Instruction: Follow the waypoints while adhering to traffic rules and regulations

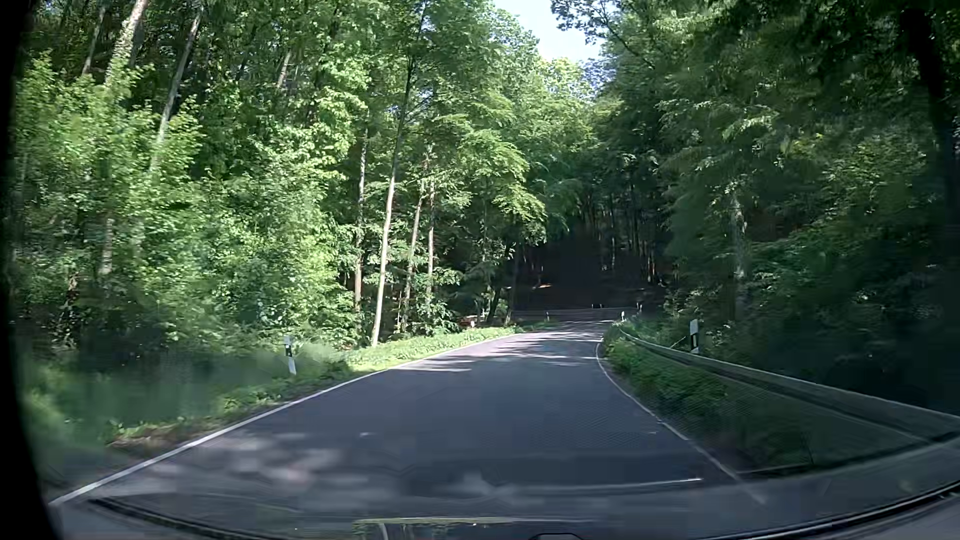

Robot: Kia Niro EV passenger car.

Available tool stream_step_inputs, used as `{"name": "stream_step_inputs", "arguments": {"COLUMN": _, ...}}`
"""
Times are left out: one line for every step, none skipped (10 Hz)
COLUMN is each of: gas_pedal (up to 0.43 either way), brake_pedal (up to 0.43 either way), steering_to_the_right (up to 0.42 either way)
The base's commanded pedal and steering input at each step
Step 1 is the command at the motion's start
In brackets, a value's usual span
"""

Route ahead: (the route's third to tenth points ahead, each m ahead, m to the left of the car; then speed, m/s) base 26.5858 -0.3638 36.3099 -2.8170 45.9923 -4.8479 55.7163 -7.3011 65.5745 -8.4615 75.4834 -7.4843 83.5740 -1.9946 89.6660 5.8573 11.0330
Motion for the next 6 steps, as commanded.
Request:
{"name": "stream_step_inputs", "arguments": {"gas_pedal": 0.319, "brake_pedal": 0.000, "steering_to_the_right": 0.029}}
{"name": "stream_step_inputs", "arguments": {"gas_pedal": 0.319, "brake_pedal": 0.000, "steering_to_the_right": 0.028}}
{"name": "stream_step_inputs", "arguments": {"gas_pedal": 0.319, "brake_pedal": 0.000, "steering_to_the_right": 0.026}}
{"name": "stream_step_inputs", "arguments": {"gas_pedal": 0.319, "brake_pedal": 0.000, "steering_to_the_right": 0.025}}
{"name": "stream_step_inputs", "arguments": {"gas_pedal": 0.319, "brake_pedal": 0.000, "steering_to_the_right": 0.024}}
{"name": "stream_step_inputs", "arguments": {"gas_pedal": 0.319, "brake_pedal": 0.000, "steering_to_the_right": 0.023}}
